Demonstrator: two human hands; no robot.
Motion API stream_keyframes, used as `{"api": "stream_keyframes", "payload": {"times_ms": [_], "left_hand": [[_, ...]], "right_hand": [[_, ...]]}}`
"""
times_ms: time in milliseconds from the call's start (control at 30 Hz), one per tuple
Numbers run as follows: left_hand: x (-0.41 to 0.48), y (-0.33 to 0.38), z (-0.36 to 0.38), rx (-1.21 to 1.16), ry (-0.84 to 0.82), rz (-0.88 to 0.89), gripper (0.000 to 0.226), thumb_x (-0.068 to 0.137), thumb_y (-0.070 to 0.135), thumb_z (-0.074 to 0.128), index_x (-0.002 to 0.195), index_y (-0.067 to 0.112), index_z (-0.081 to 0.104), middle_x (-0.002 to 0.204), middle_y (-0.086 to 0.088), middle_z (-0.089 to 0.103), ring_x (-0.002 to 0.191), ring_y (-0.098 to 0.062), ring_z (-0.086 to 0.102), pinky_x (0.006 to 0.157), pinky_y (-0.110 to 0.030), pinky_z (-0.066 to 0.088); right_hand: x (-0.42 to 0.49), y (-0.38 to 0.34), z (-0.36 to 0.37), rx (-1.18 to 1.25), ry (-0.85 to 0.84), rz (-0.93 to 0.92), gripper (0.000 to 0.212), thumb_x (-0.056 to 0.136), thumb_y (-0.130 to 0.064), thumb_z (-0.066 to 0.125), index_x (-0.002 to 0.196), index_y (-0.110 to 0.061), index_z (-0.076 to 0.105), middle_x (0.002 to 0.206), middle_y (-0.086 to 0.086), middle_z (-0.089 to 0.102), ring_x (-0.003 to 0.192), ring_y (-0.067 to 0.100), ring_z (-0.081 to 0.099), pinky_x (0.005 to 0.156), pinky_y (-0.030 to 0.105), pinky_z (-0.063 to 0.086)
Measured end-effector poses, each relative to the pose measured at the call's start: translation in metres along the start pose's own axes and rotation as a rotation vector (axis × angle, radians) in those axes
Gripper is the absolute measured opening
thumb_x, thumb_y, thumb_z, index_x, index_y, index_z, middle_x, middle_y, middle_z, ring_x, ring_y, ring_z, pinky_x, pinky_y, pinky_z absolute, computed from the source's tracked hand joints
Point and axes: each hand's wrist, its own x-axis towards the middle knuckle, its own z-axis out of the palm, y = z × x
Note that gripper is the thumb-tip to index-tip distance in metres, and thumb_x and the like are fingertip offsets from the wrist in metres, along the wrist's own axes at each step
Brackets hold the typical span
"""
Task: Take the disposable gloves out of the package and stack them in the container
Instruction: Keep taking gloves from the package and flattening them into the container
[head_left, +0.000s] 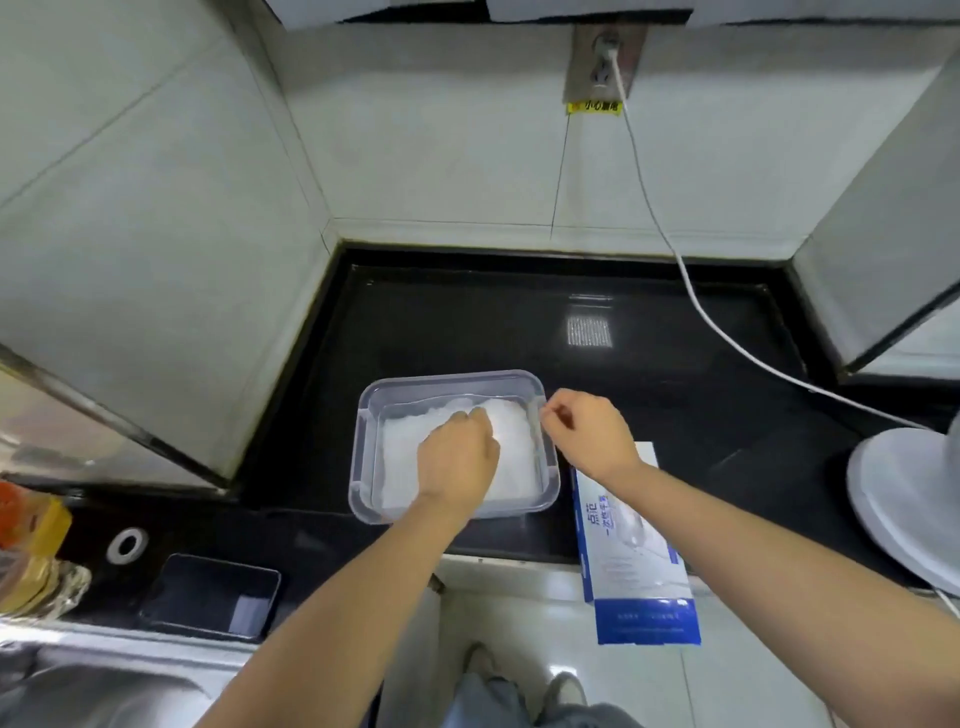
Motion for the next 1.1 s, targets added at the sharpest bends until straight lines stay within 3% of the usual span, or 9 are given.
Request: {"api": "stream_keyframes", "payload": {"times_ms": [133,300,433,600,700,800,900,1000,1100], "left_hand": [[-0.024,0.062,0.003,-0.181,0.007,0.199,0.014,0.099,0.026,0.046,0.099,0.016,0.055,0.087,-0.003,0.065,0.069,-0.018,0.057,0.065,-0.030,0.049],[-0.051,0.110,0.043,-0.228,-0.291,0.263,0.023,0.099,0.022,0.048,0.120,0.014,0.049,0.106,-0.009,0.066,0.089,-0.023,0.064,0.078,-0.031,0.054],[-0.059,0.107,0.072,-0.114,-0.489,0.188,0.039,0.097,0.016,0.049,0.135,0.009,0.040,0.131,-0.014,0.052,0.111,-0.033,0.057,0.087,-0.038,0.047],[-0.061,0.095,0.085,-0.142,-0.555,0.113,0.053,0.096,0.018,0.051,0.145,0.013,0.032,0.140,-0.010,0.040,0.118,-0.032,0.054,0.093,-0.039,0.045],[-0.061,0.097,0.088,-0.093,-0.547,0.112,0.059,0.095,0.026,0.055,0.147,0.017,0.029,0.143,-0.006,0.038,0.120,-0.029,0.053,0.087,-0.036,0.045],[-0.061,0.103,0.091,-0.014,-0.510,0.135,0.060,0.093,0.030,0.061,0.143,0.017,0.033,0.139,-0.005,0.042,0.115,-0.026,0.057,0.079,-0.033,0.043],[-0.061,0.107,0.093,0.021,-0.479,0.148,0.055,0.092,0.029,0.063,0.137,0.015,0.037,0.134,-0.006,0.047,0.109,-0.025,0.060,0.076,-0.031,0.045],[-0.060,0.107,0.093,0.032,-0.470,0.159,0.053,0.091,0.028,0.064,0.136,0.014,0.038,0.132,-0.006,0.049,0.108,-0.025,0.061,0.077,-0.031,0.047],[-0.060,0.107,0.092,0.041,-0.472,0.165,0.052,0.091,0.027,0.064,0.135,0.013,0.038,0.131,-0.007,0.049,0.109,-0.026,0.060,0.079,-0.032,0.046]], "right_hand": [[-0.021,0.054,-0.024,-0.114,-0.028,0.192,0.021,0.095,-0.038,0.054,0.091,-0.018,0.058,0.091,0.002,0.065,0.079,0.021,0.061,0.063,0.030,0.044],[-0.047,0.097,-0.019,-0.271,-0.282,0.393,0.054,0.092,-0.054,0.055,0.125,-0.011,0.052,0.123,0.008,0.058,0.107,0.027,0.062,0.079,0.032,0.046],[-0.060,0.109,-0.006,-0.197,-0.288,0.354,0.023,0.099,-0.033,0.053,0.106,-0.015,0.065,0.108,0.007,0.068,0.090,0.020,0.065,0.083,0.027,0.053],[-0.062,0.114,0.002,-0.134,-0.232,0.368,0.031,0.097,-0.038,0.050,0.077,-0.018,0.063,0.081,0.005,0.066,0.071,0.019,0.064,0.065,0.027,0.053],[-0.060,0.119,0.002,0.003,-0.211,0.369,0.027,0.097,-0.026,0.056,0.073,-0.015,0.063,0.078,0.005,0.064,0.068,0.017,0.061,0.060,0.023,0.046],[-0.054,0.114,-0.011,0.328,-0.133,0.353,0.018,0.097,-0.019,0.051,0.096,-0.011,0.066,0.092,0.005,0.068,0.082,0.019,0.065,0.070,0.027,0.053],[-0.048,0.106,-0.027,0.696,-0.003,0.317,0.017,0.093,-0.013,0.049,0.092,-0.006,0.065,0.094,0.010,0.069,0.089,0.022,0.067,0.083,0.039,0.059],[-0.049,0.101,-0.033,0.777,0.040,0.350,0.021,0.098,-0.023,0.045,0.100,-0.011,0.062,0.099,0.010,0.068,0.094,0.023,0.067,0.087,0.044,0.058],[-0.054,0.100,-0.034,0.704,-0.124,0.488,0.028,0.095,-0.043,0.058,0.094,-0.015,0.062,0.095,0.005,0.069,0.087,0.018,0.068,0.085,0.035,0.055]]}}
